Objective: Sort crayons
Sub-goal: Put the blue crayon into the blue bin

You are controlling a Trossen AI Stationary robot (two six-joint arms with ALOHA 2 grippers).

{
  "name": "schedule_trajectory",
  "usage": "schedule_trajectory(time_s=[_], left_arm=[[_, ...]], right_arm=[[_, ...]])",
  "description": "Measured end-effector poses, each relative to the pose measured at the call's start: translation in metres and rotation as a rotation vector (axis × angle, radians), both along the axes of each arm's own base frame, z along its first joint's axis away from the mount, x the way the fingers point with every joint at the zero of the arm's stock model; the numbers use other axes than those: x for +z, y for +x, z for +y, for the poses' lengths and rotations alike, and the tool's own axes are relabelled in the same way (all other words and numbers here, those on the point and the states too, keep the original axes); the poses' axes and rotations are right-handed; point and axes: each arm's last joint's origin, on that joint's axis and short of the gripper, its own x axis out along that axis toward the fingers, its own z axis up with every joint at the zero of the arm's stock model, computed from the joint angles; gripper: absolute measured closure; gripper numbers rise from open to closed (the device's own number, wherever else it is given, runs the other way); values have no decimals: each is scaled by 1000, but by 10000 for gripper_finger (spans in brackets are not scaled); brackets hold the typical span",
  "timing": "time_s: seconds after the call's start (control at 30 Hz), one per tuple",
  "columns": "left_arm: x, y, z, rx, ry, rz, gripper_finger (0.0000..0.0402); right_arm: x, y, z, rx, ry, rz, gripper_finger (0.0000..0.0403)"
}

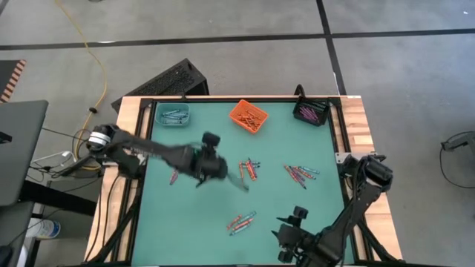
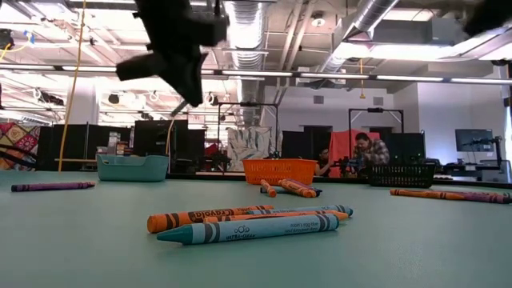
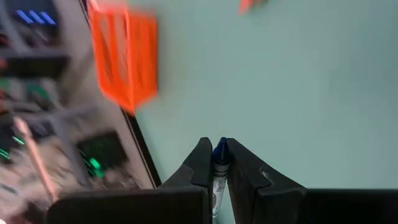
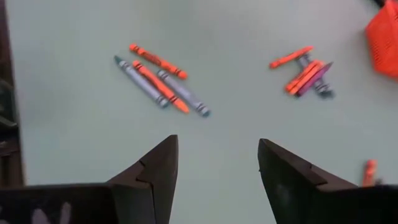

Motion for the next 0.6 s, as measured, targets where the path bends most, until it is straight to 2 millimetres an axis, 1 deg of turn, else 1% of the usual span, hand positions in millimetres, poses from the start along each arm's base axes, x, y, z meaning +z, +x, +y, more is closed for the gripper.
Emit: schedule_trajectory(time_s=[0.1,0.2,0.3,0.4,0.5,0.6], left_arm=[[7,-6,39,85,-60,39,395],[19,-16,80,166,-116,34,395],[30,-32,121,251,-179,12,395],[39,-55,158,333,-264,-1,395],[43,-77,187,388,-321,-2,395],[43,-91,206,413,-342,17,395]], right_arm=[[-9,-5,7,-3,54,-38,191],[-16,-10,13,5,96,-66,191],[-18,-11,17,13,131,-90,191],[-17,-11,20,18,150,-106,191],[-17,-10,21,18,159,-114,191],[-17,-9,21,15,168,-122,191]])
